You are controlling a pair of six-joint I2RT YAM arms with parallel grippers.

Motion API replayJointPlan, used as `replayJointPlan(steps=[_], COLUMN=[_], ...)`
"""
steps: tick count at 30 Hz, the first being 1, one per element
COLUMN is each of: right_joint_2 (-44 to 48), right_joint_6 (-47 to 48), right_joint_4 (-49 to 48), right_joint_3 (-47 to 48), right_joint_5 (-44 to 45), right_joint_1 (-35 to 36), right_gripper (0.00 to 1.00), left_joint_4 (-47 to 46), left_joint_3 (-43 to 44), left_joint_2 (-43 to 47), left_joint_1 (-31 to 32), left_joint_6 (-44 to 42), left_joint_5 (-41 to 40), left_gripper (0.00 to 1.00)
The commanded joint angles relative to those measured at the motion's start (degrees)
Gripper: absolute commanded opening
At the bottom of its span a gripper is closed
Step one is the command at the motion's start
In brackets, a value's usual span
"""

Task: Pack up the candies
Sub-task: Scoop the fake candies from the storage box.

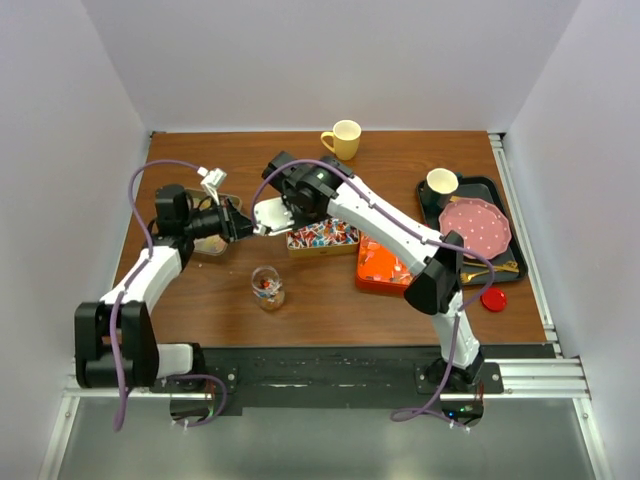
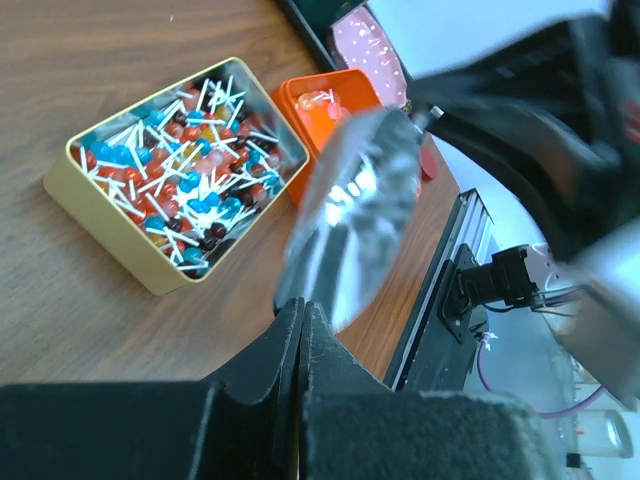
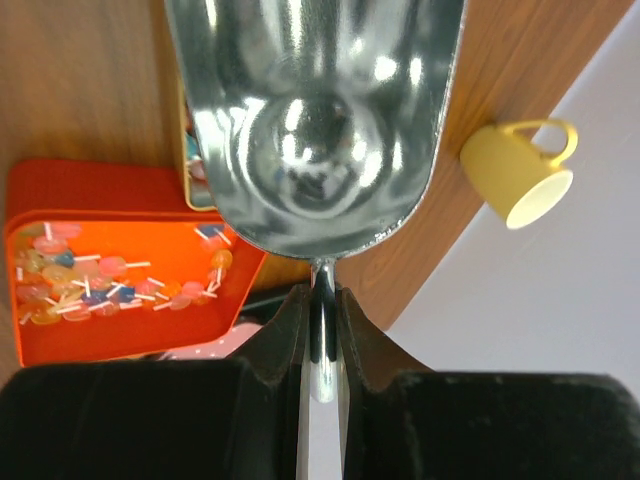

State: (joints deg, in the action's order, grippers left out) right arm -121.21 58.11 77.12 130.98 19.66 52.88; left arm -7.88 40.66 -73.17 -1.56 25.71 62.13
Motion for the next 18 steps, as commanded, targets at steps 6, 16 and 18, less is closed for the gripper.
replayJointPlan(steps=[6,16,18], right_joint_2=[9.1,9.2,8.1], right_joint_6=[1.1,8.3,10.8], right_joint_4=[2.8,5.1,6.9], right_joint_3=[-1.4,-7.4,-8.0], right_joint_5=[-8.8,-3.8,-1.3], right_joint_1=[1.1,-8.3,-10.2], right_gripper=[0.00,0.00,0.00], left_joint_4=[2.2,9.9,12.0], left_joint_3=[5.2,5.9,6.6], left_joint_2=[-6.5,-9.5,-11.4], left_joint_1=[0.5,0.9,1.1], left_joint_6=[-3.5,-8.6,-11.0], left_joint_5=[-1.6,-10.0,-14.4], left_gripper=[0.00,0.26,0.30])
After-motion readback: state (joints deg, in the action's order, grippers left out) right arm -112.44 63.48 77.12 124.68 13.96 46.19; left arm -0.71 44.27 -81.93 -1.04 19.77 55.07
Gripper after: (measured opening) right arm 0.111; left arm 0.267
